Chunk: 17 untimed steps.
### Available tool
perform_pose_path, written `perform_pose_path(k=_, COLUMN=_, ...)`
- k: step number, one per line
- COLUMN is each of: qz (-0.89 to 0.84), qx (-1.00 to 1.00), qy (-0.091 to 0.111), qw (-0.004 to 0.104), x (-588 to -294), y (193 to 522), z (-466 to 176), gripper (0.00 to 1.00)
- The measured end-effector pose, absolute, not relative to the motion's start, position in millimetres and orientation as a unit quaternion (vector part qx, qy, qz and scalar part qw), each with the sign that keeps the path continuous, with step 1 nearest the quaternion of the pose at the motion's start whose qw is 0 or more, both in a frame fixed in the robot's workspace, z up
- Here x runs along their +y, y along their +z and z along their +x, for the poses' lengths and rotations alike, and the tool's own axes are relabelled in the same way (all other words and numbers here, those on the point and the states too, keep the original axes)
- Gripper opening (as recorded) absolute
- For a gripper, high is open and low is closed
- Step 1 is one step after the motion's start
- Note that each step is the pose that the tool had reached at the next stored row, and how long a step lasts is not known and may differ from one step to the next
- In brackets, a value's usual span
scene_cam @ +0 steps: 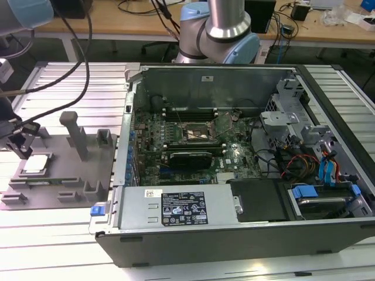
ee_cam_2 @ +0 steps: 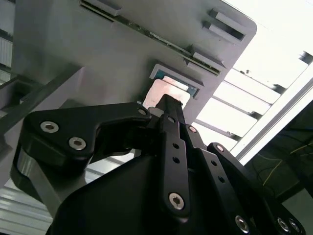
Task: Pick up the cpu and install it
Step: 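Pick up the cpu and move it towards the insertion slot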
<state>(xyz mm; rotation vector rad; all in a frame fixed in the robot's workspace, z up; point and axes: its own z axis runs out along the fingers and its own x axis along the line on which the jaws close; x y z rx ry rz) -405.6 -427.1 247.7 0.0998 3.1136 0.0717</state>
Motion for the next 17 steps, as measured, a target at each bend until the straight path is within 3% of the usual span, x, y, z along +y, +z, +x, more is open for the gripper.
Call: perform_pose_path(k=17, qz=0.028, qx=0.999, qy=0.021, qw=0.013, x=-416, y=215, z=-410, gripper=0.11)
